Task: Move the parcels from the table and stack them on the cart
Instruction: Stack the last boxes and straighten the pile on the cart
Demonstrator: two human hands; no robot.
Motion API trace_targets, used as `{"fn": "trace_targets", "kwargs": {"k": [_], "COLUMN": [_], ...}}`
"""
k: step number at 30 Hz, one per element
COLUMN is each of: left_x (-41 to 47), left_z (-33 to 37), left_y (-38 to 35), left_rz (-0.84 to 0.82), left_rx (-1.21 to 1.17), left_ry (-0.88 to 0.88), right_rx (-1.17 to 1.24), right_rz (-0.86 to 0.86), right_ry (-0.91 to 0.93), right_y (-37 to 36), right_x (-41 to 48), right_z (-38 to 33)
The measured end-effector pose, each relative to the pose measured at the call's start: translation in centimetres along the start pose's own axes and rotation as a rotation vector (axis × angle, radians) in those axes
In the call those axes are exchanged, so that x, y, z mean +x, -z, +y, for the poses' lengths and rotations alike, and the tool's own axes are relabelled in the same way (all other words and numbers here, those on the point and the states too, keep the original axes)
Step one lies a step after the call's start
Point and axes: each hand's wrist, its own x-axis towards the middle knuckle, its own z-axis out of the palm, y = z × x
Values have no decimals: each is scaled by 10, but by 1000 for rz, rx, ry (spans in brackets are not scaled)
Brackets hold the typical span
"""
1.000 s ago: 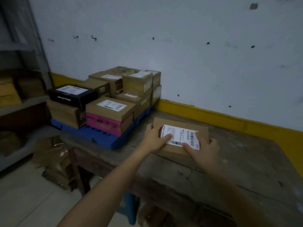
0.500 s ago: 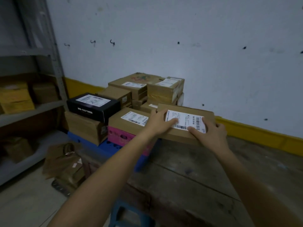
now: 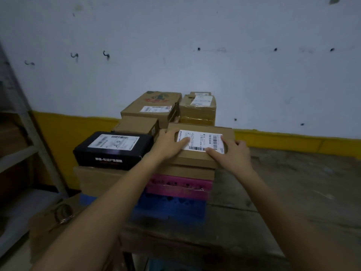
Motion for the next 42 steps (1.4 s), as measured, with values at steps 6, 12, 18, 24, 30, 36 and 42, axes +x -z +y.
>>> {"fn": "trace_targets", "kwargs": {"k": [6, 12, 18, 24, 30, 36, 42], "left_x": [10, 9, 9, 12, 7, 2, -5], "left_z": [-26, -26, -20, -28, -38, -34, -33], "left_y": [23, 20, 18, 21, 19, 19, 14], "left_rz": [-92, -192, -341, -478, -551, -511, -476], "left_rx": [-27, 40, 367, 417, 555, 629, 721], "left_ry": [-10, 13, 1, -258, -290, -339, -352], "right_rx": [-60, -79, -126, -142, -115, -403, -546], "right_rz": [13, -54, -45, -78, -397, -538, -517], "right_ry": [-75, -88, -70, -52, 0, 102, 169], "right_y": [-23, -35, -45, -49, -33, -25, -27], "right_x": [-10, -6, -7, -4, -1, 2, 3], "right_z": [-30, -29, -24, -27, -15, -6, -6]}}
